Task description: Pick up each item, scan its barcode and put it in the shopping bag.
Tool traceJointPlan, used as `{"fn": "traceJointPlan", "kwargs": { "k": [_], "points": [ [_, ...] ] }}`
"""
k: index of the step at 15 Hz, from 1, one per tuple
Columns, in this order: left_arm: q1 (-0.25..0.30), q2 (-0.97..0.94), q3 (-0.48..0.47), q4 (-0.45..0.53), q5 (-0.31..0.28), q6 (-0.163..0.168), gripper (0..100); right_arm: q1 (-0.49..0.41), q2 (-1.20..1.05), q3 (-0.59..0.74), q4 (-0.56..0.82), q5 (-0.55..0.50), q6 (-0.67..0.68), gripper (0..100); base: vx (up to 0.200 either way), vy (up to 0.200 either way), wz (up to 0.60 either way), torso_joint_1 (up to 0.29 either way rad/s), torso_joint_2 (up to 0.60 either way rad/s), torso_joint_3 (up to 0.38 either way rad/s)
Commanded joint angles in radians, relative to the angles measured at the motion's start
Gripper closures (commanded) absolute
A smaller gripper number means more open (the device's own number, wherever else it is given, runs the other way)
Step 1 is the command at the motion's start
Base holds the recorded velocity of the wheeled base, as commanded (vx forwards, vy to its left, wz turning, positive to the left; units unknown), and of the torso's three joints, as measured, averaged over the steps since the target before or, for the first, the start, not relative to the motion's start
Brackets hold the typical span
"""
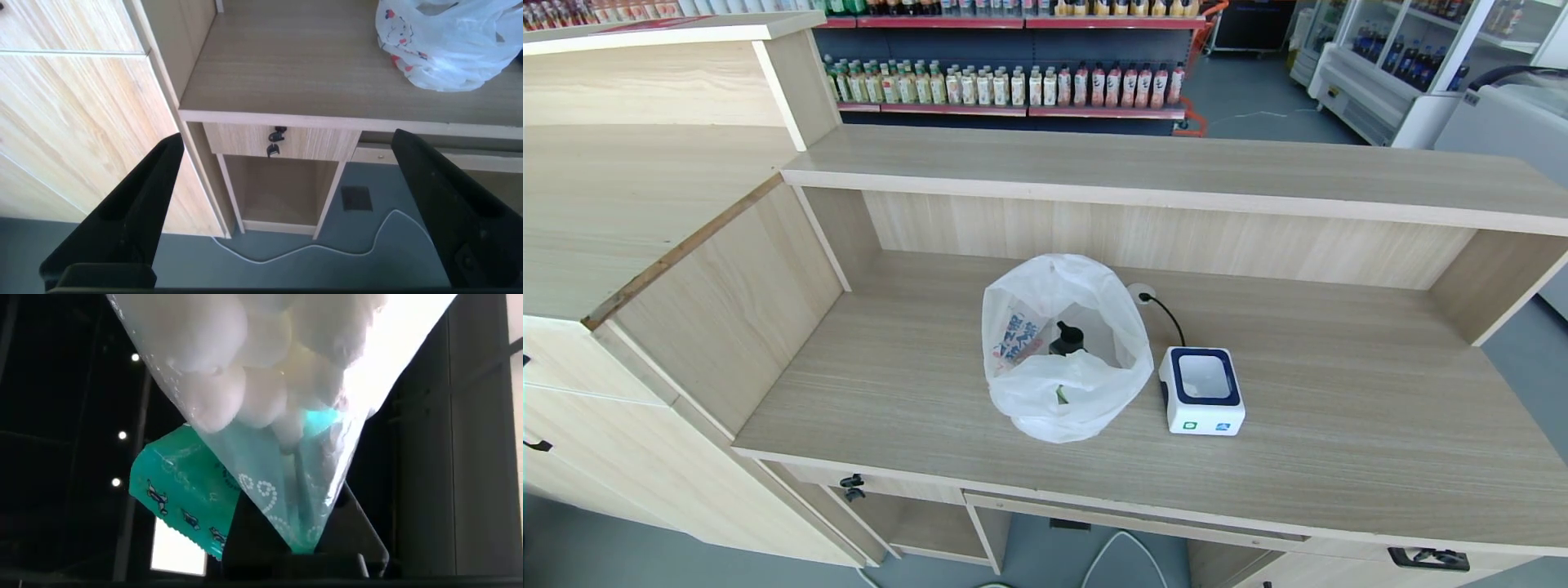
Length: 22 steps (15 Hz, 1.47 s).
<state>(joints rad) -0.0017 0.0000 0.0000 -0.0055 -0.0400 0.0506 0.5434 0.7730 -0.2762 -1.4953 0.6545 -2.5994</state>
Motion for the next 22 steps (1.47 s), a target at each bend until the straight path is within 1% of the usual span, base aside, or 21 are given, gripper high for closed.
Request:
{"fn": "traceJointPlan", "kwargs": {
  "k": [1,5,7,10,22],
  "points": [
    [0.0,0.0,0.0,-0.001,0.0,0.0,0,0.006,0.006,0.002,0.018,0.001,-0.011,100,0.0,0.0,0.0,0.0,0.0,0.0],
    [0.002,0.0,0.0,-0.001,0.0,0.0,0,0.01,0.02,0.002,0.021,0.001,-0.028,100,0.0,0.0,0.0,0.0,0.0,0.0],
    [0.0,0.0,0.0,-0.001,0.0,0.0,0,0.044,0.022,0.009,0.027,0.001,-0.077,100,0.0,0.0,0.0,0.0,0.0,0.0],
    [0.0,0.0,0.0,-0.001,0.0,0.0,0,0.046,0.038,0.015,0.058,-0.001,-0.136,100,0.0,0.0,0.0,0.0,0.0,0.0],
    [0.002,0.0,0.0,-0.001,0.0,0.0,0,0.038,0.137,0.022,0.055,-0.012,-0.197,100,0.0,0.0,0.0,0.0,0.0,0.0]
  ]
}}
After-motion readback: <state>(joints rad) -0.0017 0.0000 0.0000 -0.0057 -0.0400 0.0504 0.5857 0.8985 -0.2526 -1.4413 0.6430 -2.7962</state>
